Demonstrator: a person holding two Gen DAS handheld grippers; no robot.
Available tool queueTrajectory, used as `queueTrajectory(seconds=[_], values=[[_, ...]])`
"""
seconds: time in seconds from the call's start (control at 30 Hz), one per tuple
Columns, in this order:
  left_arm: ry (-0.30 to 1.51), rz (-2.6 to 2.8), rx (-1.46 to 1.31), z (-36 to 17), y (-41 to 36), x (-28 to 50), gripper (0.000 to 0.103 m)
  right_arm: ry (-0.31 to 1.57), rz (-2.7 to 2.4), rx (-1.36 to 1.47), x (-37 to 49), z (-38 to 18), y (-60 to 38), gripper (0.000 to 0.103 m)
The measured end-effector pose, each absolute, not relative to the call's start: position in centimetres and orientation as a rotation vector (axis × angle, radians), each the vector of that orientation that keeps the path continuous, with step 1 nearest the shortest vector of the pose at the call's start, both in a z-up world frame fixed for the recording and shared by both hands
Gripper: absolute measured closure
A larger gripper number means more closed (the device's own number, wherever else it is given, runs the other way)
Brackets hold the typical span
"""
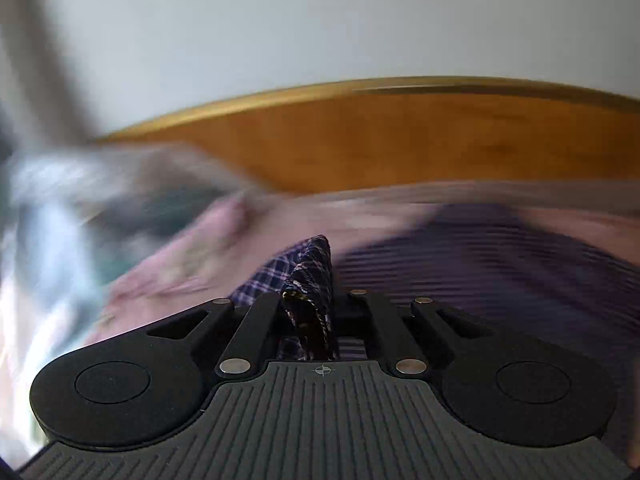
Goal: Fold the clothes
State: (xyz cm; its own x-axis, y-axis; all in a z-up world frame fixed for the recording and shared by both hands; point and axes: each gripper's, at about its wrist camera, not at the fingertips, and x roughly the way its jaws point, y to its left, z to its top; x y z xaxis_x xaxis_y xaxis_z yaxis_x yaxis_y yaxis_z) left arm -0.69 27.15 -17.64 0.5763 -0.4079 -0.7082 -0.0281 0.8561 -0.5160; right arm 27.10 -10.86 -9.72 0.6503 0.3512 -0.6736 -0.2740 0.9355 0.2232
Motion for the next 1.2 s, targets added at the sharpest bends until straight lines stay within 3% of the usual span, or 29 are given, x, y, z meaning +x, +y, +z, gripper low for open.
queueTrajectory(seconds=[0.13,0.23,0.27,0.3,0.53,0.73,1.0,1.2], values=[[1.032,-0.138,-0.462,-19.5,23.2,-2.6,0.061,0.836,0.259,0.213,28.2,-13.5,-20.9,0.101],[1.059,-0.002,-0.413,-19.8,21.1,-4.0,0.080,0.849,0.311,0.277,29.1,-16.1,-23.6,0.101],[1.058,0.046,-0.401,-19.7,20.5,-4.5,0.097,0.853,0.331,0.298,29.3,-16.7,-24.1,0.101],[1.052,0.087,-0.400,-19.6,20.0,-4.8,0.101,0.853,0.359,0.324,29.4,-17.2,-24.6,0.101],[0.954,0.218,-0.180,-15.7,14.5,-5.3,0.102,0.768,0.527,0.445,30.3,-16.2,-27.5,0.101],[0.886,0.109,0.007,-12.8,7.7,-5.8,0.102,0.675,0.444,0.502,31.8,-14.6,-36.5,0.101],[1.094,0.013,-0.091,-19.0,5.8,-4.0,0.101,0.826,0.334,0.518,33.8,-21.8,-41.9,0.101],[1.119,-0.046,-0.170,-19.2,7.2,-5.7,0.087,0.870,0.285,0.490,33.0,-25.0,-43.3,0.100]])
